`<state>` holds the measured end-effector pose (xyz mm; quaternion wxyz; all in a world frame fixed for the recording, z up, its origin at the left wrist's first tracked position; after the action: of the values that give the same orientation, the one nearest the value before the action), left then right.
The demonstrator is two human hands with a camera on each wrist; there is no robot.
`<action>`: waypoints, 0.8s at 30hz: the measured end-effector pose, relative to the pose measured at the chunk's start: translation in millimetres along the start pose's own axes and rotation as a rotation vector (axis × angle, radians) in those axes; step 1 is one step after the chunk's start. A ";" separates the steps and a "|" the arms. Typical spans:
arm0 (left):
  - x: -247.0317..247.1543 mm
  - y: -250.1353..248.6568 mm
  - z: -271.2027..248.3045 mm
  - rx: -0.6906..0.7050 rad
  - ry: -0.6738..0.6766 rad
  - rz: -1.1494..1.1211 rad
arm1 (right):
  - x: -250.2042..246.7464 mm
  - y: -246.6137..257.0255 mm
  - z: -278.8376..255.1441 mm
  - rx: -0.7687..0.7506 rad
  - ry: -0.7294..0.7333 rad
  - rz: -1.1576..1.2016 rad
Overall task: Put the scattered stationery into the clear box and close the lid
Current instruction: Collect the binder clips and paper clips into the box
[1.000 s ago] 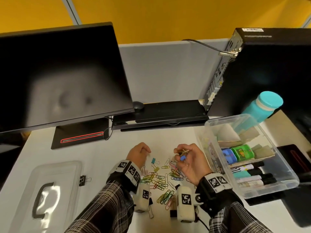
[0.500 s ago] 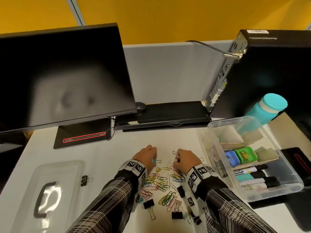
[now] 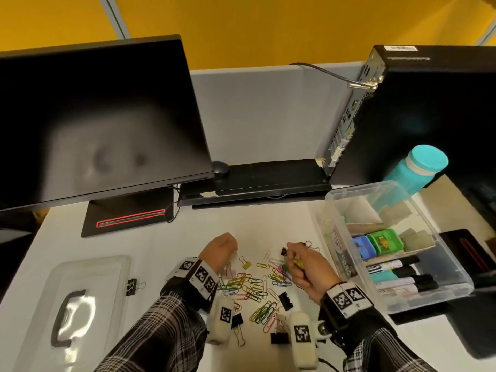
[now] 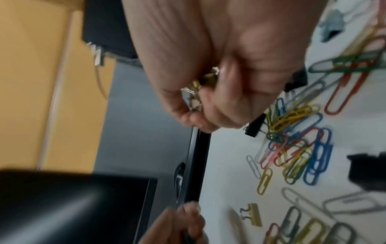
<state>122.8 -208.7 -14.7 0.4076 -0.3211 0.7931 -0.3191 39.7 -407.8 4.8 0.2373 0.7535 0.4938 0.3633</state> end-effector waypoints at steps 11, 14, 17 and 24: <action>21.0 -10.6 0.2 0.282 0.244 0.962 | -21.5 137.3 -46.8 -0.479 -0.542 -1.030; 22.8 -14.4 0.4 0.338 0.235 1.025 | -39.0 158.6 -29.9 -0.331 -0.618 -1.216; 23.2 -14.6 -0.7 0.331 0.229 1.006 | -47.4 154.2 -10.7 -0.136 -0.585 -1.420; 10.3 -9.7 -26.1 0.320 0.092 0.756 | -55.5 139.8 -28.2 -0.175 -0.593 -1.161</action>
<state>98.2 -216.0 0.2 0.5051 0.0748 0.8129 -0.2801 83.8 -514.6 105.2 0.5812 0.4108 0.7024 -0.0081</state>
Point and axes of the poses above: each hand's wrist, its own z-axis towards the middle knuckle, its own x-axis out of the palm, y = z × x, the point moved 3 cm from there along z, towards the middle knuckle
